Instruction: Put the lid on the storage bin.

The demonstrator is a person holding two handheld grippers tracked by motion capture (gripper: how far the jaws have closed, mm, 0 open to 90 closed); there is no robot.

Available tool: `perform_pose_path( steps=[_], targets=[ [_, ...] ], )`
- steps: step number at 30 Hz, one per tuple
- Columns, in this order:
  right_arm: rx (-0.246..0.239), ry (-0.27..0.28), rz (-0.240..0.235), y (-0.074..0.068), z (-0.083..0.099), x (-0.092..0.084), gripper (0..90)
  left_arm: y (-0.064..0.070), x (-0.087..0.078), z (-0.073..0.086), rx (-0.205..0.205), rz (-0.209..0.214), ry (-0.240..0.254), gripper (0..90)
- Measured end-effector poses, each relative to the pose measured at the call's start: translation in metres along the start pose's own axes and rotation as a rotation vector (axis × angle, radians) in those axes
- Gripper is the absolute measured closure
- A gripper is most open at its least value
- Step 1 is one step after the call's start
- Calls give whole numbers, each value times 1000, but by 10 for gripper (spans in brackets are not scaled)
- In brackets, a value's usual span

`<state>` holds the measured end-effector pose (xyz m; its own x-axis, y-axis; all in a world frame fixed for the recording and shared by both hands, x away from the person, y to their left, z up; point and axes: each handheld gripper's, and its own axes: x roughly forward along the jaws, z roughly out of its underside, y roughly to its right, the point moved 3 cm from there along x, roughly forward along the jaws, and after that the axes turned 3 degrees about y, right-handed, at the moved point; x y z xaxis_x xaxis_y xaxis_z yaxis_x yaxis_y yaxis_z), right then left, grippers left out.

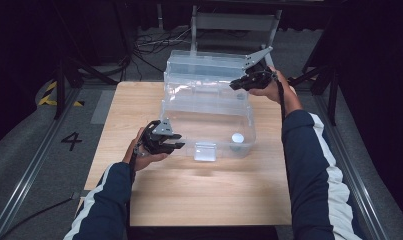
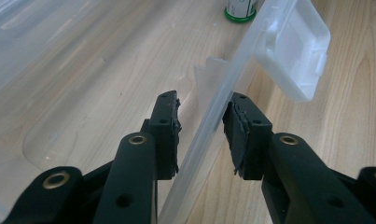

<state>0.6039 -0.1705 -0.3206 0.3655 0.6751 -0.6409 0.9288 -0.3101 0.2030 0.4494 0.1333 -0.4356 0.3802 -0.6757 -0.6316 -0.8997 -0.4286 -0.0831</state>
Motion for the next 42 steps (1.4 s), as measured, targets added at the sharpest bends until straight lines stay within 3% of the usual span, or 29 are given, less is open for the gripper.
perform_pose_path(
  steps=[6,42],
  targets=[
    [-11,2,-41,-2,-1,-3,875,0,0,0,-4,-1,0,651],
    [-72,24,-97,-41,-1,-24,893,0,1,0,-8,-6,11,628]
  ],
)
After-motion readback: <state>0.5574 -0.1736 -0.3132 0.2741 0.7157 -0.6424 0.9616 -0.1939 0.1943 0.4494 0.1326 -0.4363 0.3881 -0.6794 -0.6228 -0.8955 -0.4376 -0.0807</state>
